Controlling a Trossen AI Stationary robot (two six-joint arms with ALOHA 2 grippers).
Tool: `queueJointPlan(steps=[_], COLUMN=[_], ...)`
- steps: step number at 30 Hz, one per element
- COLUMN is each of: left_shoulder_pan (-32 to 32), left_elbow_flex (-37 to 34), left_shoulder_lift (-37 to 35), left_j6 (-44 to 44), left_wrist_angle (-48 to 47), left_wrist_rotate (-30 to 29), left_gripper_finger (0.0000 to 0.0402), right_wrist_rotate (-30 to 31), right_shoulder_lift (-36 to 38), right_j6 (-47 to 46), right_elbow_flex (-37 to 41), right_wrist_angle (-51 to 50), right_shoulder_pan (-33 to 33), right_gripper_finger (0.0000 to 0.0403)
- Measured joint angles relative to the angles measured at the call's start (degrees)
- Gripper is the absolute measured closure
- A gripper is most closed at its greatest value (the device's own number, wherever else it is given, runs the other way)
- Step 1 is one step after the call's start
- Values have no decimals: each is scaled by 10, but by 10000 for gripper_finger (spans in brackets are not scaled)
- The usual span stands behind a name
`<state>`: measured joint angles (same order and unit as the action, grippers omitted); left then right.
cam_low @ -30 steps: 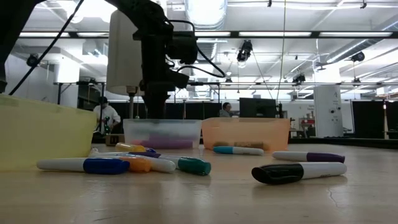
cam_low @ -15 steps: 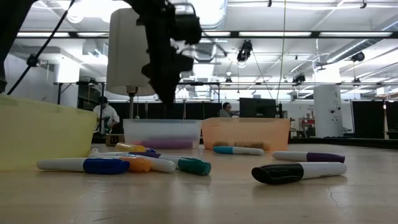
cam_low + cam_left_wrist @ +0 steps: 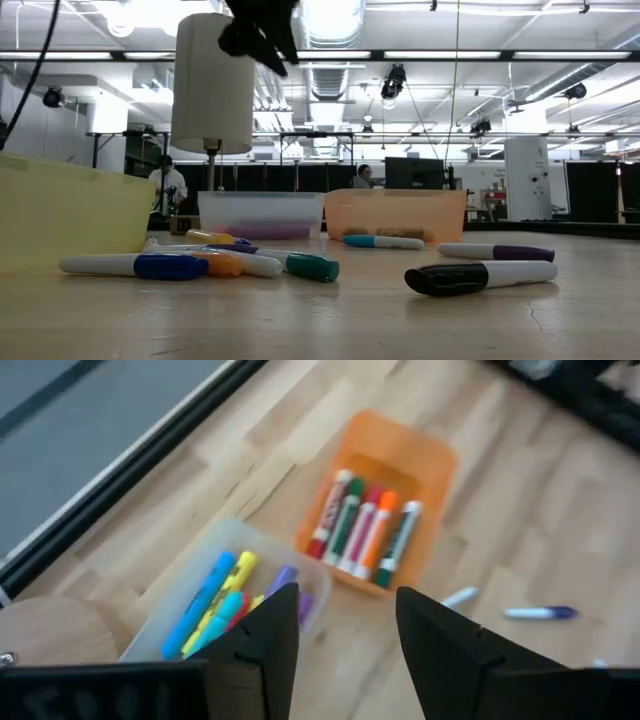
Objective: Pick & Place Markers
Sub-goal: Put the yellow highlighter into the transparent bin
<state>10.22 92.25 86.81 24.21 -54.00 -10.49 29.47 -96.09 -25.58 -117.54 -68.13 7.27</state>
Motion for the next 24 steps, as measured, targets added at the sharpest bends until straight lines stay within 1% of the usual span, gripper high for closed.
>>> queueJointPlan(steps=[4,9,13,16,18,20,24], left_shoulder_pan=[-21,-45,-68,-83,-90,-95,-100], left_elbow_flex=[-4,-5,-6,-6,-6,-6,-6], left_shoulder_lift=[-51,-107,-138,-155,-163,-168,-169], left_j6=[-1,1,2,2,1,3,26], left_wrist_angle=[-1,0,11,22,34,46,62], left_wrist_rotate=[2,4,4,4,4,4,4], left_gripper_finger=[241,241,241,241,241,241,241], right_wrist_rotate=[0,-4,-28,-62,-98,-131,-191], right_shoulder_lift=[1,0,0,0,0,0,-3], right_j6=[-71,-121,-139,-186,-181,-164,-159], right_elbow_flex=[35,106,170,216,246,272,319], right_wrist_angle=[-27,-29,-28,-19,20,80,245], right_shoulder_pan=[0,0,0,0,0,0,0], right_gripper_finger=[280,280,280,280,280,280,280])
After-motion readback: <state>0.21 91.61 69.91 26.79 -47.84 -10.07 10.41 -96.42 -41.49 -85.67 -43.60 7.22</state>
